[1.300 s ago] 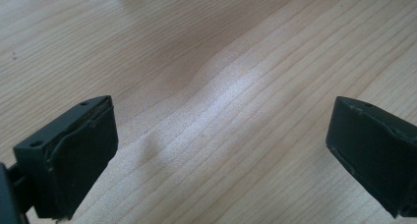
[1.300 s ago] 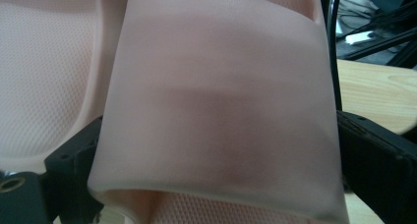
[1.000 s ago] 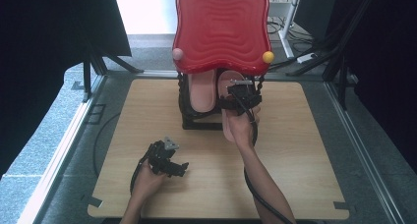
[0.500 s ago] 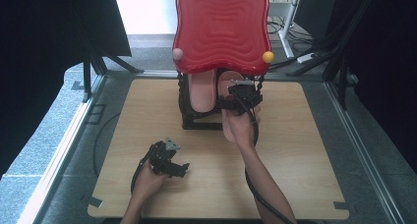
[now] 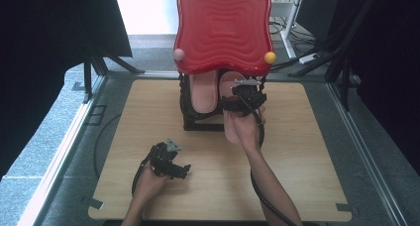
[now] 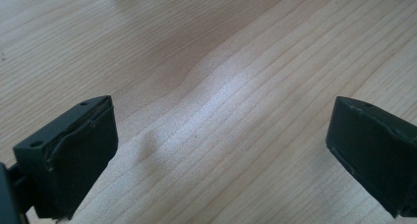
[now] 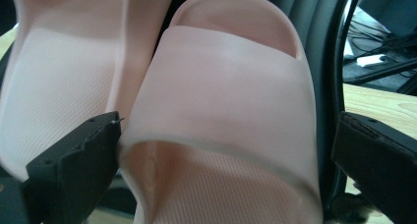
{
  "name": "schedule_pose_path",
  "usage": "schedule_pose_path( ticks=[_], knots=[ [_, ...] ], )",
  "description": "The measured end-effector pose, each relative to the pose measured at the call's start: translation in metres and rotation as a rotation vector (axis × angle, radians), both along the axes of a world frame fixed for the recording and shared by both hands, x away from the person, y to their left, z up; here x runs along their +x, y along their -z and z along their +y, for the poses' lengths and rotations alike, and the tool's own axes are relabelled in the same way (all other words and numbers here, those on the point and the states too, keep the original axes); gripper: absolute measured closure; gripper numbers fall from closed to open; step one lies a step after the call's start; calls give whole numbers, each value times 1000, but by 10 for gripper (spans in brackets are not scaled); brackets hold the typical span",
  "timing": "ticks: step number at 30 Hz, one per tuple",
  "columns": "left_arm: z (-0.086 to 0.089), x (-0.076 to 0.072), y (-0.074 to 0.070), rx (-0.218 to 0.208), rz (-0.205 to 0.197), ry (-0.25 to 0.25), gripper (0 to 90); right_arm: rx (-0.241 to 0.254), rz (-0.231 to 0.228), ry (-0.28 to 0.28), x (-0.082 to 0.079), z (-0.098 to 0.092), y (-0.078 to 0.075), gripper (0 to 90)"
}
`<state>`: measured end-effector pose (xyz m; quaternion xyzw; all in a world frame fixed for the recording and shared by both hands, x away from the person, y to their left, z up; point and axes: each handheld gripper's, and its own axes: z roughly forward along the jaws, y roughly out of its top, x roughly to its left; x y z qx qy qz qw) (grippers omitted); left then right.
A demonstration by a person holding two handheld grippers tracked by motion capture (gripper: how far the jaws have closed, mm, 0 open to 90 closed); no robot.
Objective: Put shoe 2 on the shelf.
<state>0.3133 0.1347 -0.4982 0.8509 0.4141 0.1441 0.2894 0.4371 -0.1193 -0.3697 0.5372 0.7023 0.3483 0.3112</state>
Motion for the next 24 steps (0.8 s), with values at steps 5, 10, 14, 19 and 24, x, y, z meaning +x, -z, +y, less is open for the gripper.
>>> schedule_pose_path(
  ticks=[5,10,14,19,24],
  knots=[
    [0,0,0,-1,1,-1,0,14,-9,-32,-8,-5,-5,0],
    [-1,0,0,3,0,3,0,11,-10,-52,-12,-11,-8,5],
    [-2,0,1,6,1,1,0,10,-9,-53,-15,-14,-8,8],
    [-2,0,1,5,4,0,0,8,-7,-75,-22,-20,-9,16],
    [-2,0,0,0,4,-2,0,10,3,-134,-33,-29,-12,37]
  ],
)
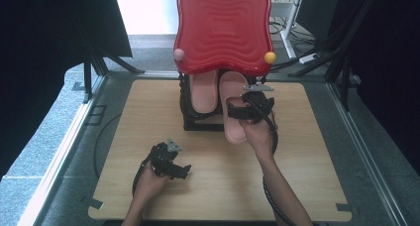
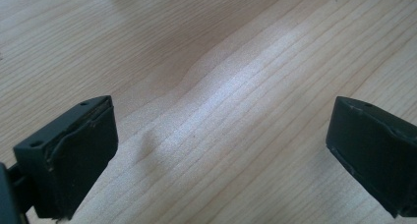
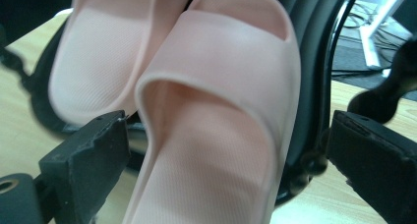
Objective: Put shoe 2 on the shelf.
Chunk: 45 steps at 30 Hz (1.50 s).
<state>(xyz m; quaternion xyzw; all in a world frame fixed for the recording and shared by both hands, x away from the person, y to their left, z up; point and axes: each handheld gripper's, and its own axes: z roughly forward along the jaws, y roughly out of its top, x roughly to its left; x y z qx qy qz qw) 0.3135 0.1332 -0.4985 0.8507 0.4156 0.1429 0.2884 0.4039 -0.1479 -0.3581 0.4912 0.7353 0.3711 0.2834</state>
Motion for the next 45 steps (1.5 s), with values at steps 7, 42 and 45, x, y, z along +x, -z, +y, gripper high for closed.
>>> schedule_pose_path(
  ticks=[7,42,45],
  knots=[
    [1,0,-1,-6,1,-3,0,4,13,-142,-22,-15,1,218],
    [-3,-1,1,0,5,-2,0,-76,159,-467,-76,-45,73,897],
    [-3,-1,1,0,5,-1,0,-83,149,-457,-72,-44,73,898]
  ],
)
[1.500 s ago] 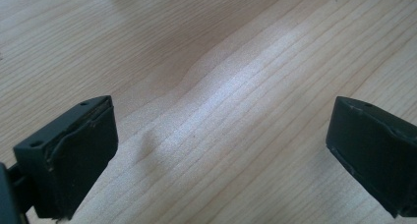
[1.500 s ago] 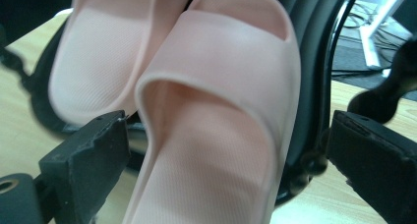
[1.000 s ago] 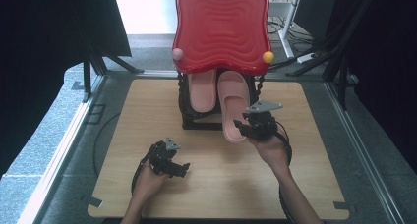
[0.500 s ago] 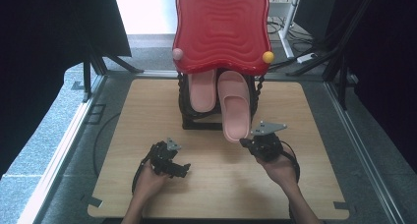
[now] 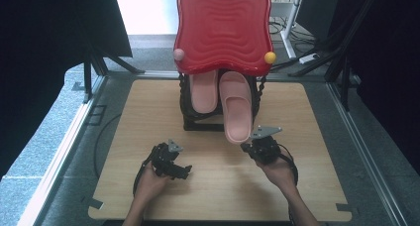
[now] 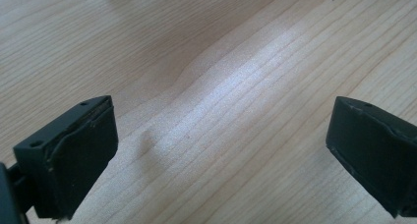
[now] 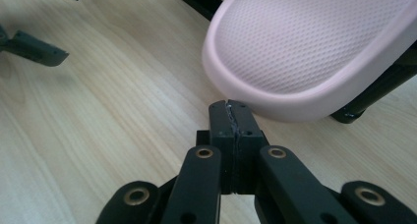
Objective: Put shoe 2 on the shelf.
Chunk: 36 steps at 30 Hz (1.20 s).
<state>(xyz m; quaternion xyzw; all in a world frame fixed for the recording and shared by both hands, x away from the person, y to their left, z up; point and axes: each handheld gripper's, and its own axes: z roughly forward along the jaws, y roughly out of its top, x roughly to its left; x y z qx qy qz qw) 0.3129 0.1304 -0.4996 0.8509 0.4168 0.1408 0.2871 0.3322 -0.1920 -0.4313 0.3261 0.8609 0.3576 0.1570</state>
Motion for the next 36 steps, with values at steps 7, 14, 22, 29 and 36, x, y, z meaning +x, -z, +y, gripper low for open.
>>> schedule_pose_path(
  ticks=[7,14,22,29,36],
  knots=[
    [1,0,-1,1,-1,1,0,9,-12,5,8,5,-3,898],
    [1,0,0,0,-2,-2,0,14,-33,21,23,11,-5,898],
    [1,0,0,0,-1,-2,0,19,-57,46,40,17,-9,898],
    [1,0,0,-1,-1,-1,0,29,-81,69,55,22,-16,898],
    [2,1,-1,-2,-3,-3,0,33,-90,91,70,27,-18,897]
  ],
)
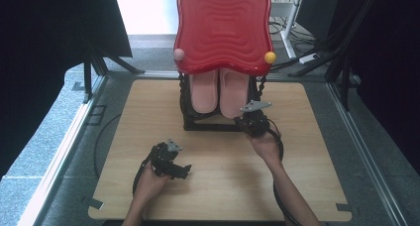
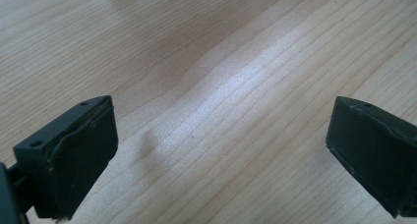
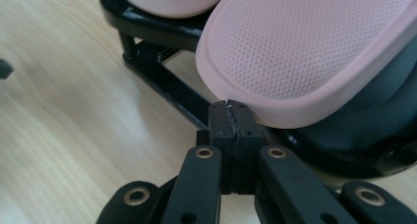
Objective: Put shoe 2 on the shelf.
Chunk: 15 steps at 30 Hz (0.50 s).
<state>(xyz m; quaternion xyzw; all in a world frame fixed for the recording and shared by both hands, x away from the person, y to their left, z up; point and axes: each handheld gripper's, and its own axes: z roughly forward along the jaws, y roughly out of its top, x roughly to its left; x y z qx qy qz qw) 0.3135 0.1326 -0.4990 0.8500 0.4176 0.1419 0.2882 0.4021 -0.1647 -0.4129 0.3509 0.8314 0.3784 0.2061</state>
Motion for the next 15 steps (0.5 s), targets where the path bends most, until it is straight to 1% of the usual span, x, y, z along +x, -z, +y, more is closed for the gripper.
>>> schedule_pose_path(
  ticks=[3,6,12,15],
  knots=[
    [0,0,0,0,-2,1,0,-4,-3,16,4,1,0,897],
    [0,0,-1,0,0,2,0,3,0,33,8,0,0,897],
    [0,0,0,2,2,3,0,0,9,46,16,2,1,896],
    [1,0,-1,-3,0,1,0,0,10,38,14,1,0,852]
  ],
)
